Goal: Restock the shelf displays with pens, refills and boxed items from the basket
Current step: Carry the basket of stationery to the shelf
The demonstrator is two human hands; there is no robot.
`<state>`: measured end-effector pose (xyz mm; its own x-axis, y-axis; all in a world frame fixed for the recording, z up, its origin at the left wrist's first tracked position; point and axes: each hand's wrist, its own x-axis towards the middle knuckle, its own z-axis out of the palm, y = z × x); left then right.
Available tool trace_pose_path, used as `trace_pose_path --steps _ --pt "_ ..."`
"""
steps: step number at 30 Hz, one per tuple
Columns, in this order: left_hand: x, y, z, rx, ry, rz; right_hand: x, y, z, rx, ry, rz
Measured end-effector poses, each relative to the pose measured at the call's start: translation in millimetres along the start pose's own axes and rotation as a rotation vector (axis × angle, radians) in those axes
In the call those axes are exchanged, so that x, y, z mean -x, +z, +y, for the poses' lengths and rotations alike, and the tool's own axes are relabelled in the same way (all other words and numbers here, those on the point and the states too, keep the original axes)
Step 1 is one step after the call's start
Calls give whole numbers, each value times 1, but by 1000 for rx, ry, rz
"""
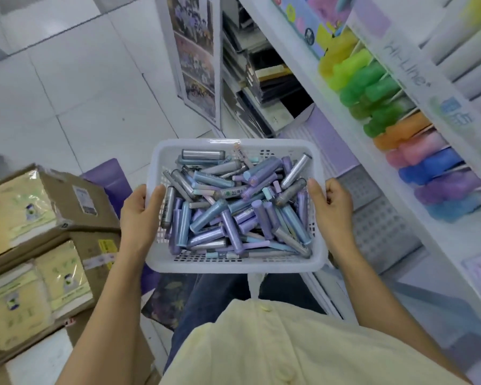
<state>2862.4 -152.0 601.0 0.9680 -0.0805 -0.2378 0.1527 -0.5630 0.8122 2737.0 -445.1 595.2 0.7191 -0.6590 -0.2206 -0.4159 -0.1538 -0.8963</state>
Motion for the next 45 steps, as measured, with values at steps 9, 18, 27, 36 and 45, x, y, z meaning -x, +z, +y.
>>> trace_pose_path --steps 9,18,27,36,45 --pt "-139 22 26 -94 168 -372 8 50 6 -88 201 409" --pt "-145 74 31 -168 276 -734 91 56 30 -140 399 751" --pt "-76 153 -44 -322 350 -804 162 31 130 -111 515 855" --pt "-81 230 -130 -450 331 -870 163 73 246 -131 614 907" --pt "-144 336 -261 -586 373 -791 102 155 411 -125 727 886"
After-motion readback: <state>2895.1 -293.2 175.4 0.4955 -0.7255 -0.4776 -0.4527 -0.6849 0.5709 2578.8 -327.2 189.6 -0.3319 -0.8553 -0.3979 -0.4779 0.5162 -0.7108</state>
